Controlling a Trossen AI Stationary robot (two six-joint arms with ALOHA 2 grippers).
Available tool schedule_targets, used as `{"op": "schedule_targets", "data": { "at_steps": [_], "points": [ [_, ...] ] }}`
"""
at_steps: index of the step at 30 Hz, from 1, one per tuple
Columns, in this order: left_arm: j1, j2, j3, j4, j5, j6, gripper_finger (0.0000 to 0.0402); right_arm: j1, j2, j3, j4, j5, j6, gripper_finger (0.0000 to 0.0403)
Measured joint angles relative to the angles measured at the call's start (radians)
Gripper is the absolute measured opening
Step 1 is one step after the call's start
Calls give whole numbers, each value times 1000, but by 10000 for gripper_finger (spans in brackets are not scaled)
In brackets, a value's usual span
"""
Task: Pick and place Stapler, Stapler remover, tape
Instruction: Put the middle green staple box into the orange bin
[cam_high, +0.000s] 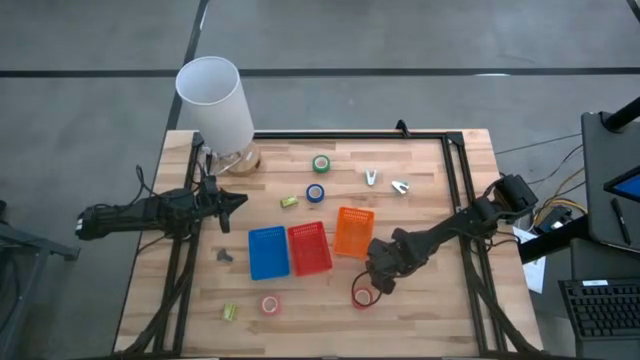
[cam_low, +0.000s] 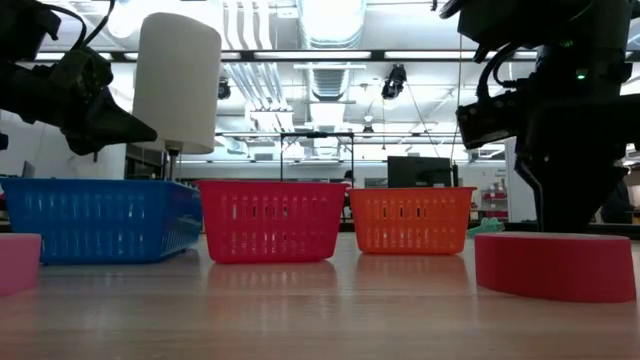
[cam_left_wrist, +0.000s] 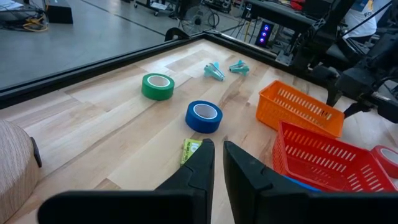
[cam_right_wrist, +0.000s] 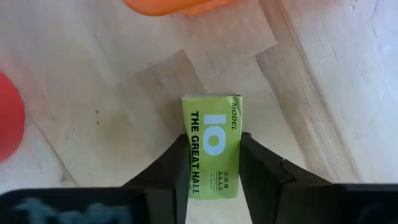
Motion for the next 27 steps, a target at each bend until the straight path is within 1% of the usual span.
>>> {"op": "schedule_targets", "data": {
  "at_steps": [5, 9, 13, 17, 21, 23, 27],
  "points": [
    [0, 0, 0, 0, 0, 0, 37, 0, -27, 0, -18, -35, -1, 114],
    [0, 0, 0, 0, 0, 0, 37, 0, -64, 26, -93, -30, -2, 119],
    [0, 0, 0, 0, 0, 0, 37, 0, -115, 65, -168, 33, -8, 111],
    [0, 0, 0, 0, 0, 0, 37, -11, -168, 112, -177, 128, -33, 110],
    [0, 0, 0, 0, 0, 0, 37, -39, -186, 171, -172, 222, -95, 118],
    [0, 0, 0, 0, 0, 0, 37, -57, -182, 201, -148, 240, -155, 119],
    [0, 0, 0, 0, 0, 0, 37, -101, -140, 246, -102, 240, -276, 115]
  ]
}}
